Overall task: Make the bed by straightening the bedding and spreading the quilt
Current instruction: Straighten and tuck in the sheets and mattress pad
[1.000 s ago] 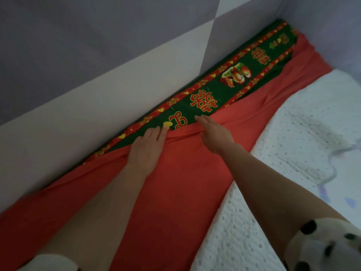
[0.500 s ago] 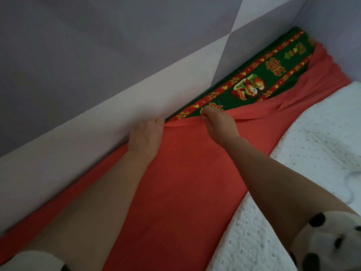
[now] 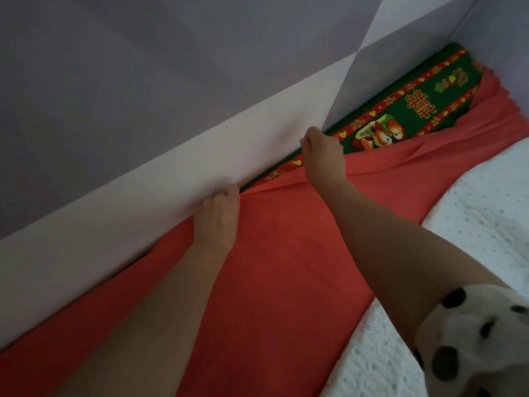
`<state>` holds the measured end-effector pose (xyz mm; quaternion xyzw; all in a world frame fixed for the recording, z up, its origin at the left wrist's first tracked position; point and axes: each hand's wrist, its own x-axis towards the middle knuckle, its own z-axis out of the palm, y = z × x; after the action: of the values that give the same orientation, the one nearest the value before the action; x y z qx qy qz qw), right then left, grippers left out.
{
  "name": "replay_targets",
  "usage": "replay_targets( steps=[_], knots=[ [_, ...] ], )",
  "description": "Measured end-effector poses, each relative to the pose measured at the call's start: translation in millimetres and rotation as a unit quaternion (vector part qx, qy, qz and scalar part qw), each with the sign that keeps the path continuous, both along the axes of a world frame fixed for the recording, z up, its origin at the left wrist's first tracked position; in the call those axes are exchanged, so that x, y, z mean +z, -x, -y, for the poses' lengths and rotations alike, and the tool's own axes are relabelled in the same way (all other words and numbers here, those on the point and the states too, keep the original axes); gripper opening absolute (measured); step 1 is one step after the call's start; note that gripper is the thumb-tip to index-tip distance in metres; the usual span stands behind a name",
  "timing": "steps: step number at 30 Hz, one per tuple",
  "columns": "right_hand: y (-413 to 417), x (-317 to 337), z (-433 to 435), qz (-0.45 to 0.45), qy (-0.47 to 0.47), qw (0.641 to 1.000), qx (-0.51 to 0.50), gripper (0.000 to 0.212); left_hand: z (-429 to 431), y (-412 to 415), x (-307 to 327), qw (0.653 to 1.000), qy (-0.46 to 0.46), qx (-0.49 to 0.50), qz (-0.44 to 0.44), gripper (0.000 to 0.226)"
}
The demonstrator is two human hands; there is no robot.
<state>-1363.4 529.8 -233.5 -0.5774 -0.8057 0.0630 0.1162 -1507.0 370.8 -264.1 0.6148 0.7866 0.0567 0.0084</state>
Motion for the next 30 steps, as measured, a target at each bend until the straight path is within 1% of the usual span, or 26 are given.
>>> replay_targets(
  steps=[2, 5, 6, 8, 11, 12, 14, 15, 18, 20, 21, 23, 25, 27, 28, 29, 30],
  knots=[
    [4, -7, 1, 0.0, 0.03, 0.999, 0.04, 0.009, 1, 0, -5, 1.0, 0.006, -0.01, -0.011, 0.038],
    [-6, -18, 7, 0.045, 0.131, 0.985, 0.104, 0.034, 1, -1, -11, 0.999, 0.001, -0.035, -0.009, 0.043],
    [-12, -24, 8, 0.063, 0.142, 0.98, 0.125, 0.04, 2, -1, -13, 0.999, -0.001, -0.041, -0.008, 0.045],
    [-20, -35, 7, 0.108, 0.11, 0.978, 0.141, 0.046, 2, 0, -15, 0.998, -0.011, -0.057, -0.009, 0.045],
    [-27, -42, 5, 0.157, 0.038, 0.981, 0.11, 0.039, 2, -2, -19, 0.995, -0.033, -0.097, -0.011, 0.028],
    [-29, -42, 4, 0.174, 0.02, 0.979, 0.1, 0.036, 2, -2, -21, 0.993, -0.041, -0.111, -0.004, 0.029],
    [-37, -39, 1, 0.201, 0.0, 0.977, 0.073, 0.033, 1, -4, -25, 0.988, -0.049, -0.147, 0.01, 0.046],
    [-41, -39, -1, 0.211, -0.006, 0.976, 0.057, 0.032, -1, -5, -28, 0.985, -0.045, -0.167, 0.003, 0.052],
    [-51, -38, -5, 0.223, -0.017, 0.975, 0.014, 0.034, -6, -10, -33, 0.972, -0.019, -0.23, -0.032, 0.058],
    [-57, -40, -8, 0.228, 0.0, 0.974, -0.01, 0.038, -10, -14, -39, 0.968, 0.013, -0.249, -0.038, 0.06],
    [-59, -41, -10, 0.227, 0.011, 0.974, -0.02, 0.036, -11, -15, -40, 0.968, 0.023, -0.248, -0.032, 0.061],
    [-63, -43, -15, 0.209, 0.016, 0.977, -0.035, 0.023, -14, -16, -42, 0.969, 0.039, -0.24, -0.029, 0.065],
    [-61, -44, -21, 0.155, 0.004, 0.986, -0.059, 0.015, -17, -16, -46, 0.969, 0.068, -0.236, -0.029, 0.074],
    [-57, -40, -26, 0.079, 0.014, 0.993, -0.085, 0.013, -23, -17, -42, 0.967, 0.097, -0.236, -0.001, 0.078],
    [-53, -38, -29, 0.052, 0.023, 0.994, -0.089, 0.013, -25, -18, -40, 0.967, 0.107, -0.23, 0.001, 0.074],
    [-50, -34, -31, 0.042, 0.029, 0.995, -0.081, 0.014, -29, -19, -39, 0.968, 0.115, -0.224, -0.003, 0.072],
    [-47, -30, -31, 0.053, 0.035, 0.996, -0.065, 0.017, -32, -20, -39, 0.968, 0.119, -0.221, -0.005, 0.074]
  ],
)
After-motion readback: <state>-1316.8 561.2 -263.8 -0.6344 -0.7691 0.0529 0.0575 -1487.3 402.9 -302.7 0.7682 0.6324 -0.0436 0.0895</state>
